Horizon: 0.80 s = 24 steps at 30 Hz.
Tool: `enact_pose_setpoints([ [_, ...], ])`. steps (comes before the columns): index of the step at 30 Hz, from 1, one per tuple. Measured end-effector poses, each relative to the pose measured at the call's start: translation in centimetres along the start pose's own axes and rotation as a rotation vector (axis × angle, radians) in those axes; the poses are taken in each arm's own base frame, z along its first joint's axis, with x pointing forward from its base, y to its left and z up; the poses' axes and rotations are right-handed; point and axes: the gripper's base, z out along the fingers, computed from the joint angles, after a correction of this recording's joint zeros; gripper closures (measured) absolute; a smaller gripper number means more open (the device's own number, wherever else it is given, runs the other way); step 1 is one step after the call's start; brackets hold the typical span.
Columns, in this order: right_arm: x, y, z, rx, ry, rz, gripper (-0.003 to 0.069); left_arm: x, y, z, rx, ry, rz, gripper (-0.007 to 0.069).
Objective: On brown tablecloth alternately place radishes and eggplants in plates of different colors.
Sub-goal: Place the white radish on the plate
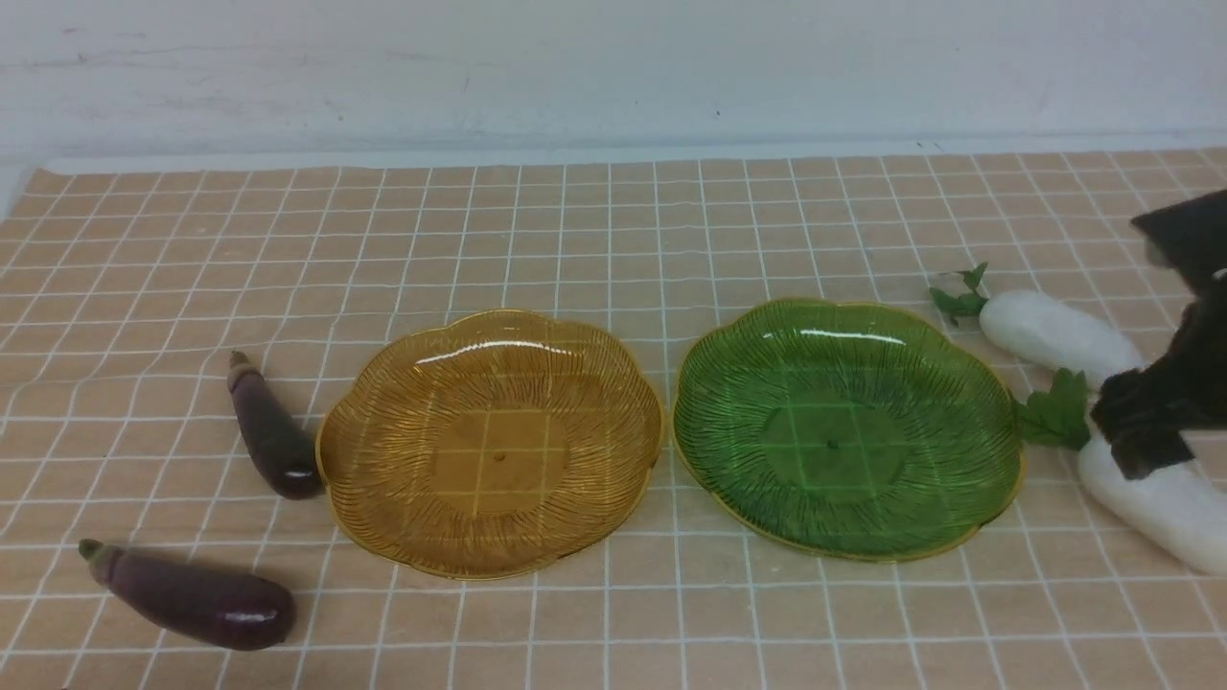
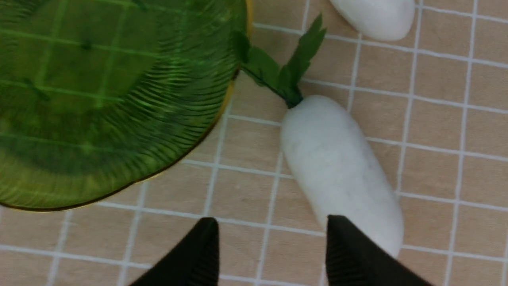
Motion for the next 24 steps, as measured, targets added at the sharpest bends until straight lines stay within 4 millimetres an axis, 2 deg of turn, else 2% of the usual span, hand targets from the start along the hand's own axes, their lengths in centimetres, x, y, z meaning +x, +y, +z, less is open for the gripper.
enact_pose_setpoints([
  [1,-0.5,0.0,1.0,0.012,0.051,-0.006,0.0055,0.0,0.0,0.0,0.000,0.000,0.000,0.0607],
  [2,-1.1,0.1,3.3,0.027,0.147,-0.018,0.0013,0.0,0.0,0.0,0.000,0.000,0.000,0.0607],
  [3,-1.4,0.1,4.7,0.036,0.205,-0.023,-0.0006,0.0,0.0,0.0,0.000,0.000,0.000,0.0607],
  [4,-1.5,0.1,4.9,0.037,0.216,-0.025,-0.0009,0.0,0.0,0.0,0.000,0.000,0.000,0.0607],
  [6,-2.2,0.3,7.9,0.053,0.322,-0.050,-0.0027,0.0,0.0,0.0,0.000,0.000,0.000,0.0607],
  [10,-2.9,0.2,11.0,0.095,0.389,-0.099,-0.0032,0.0,0.0,0.0,0.000,0.000,0.000,0.0607],
  [14,-3.0,0.4,11.6,0.085,0.423,-0.115,-0.0016,0.0,0.0,0.0,0.000,0.000,0.000,0.0607],
  [17,-3.1,0.4,11.4,0.071,0.413,-0.113,0.0054,0.0,0.0,0.0,0.000,0.000,0.000,0.0607],
  [19,-3.0,0.5,11.2,0.058,0.405,-0.112,0.0134,0.0,0.0,0.0,0.000,0.000,0.000,0.0607],
  [21,-2.9,0.7,10.6,0.038,0.392,-0.093,0.0193,0.0,0.0,0.0,0.000,0.000,0.000,0.0607],
  [23,-3.1,0.5,8.9,0.024,0.345,-0.069,0.0188,0.0,0.0,0.0,0.000,0.000,0.000,0.0607],
  [24,-3.1,0.5,8.6,0.023,0.339,-0.066,0.0188,0.0,0.0,0.0,0.000,0.000,0.000,0.0607],
])
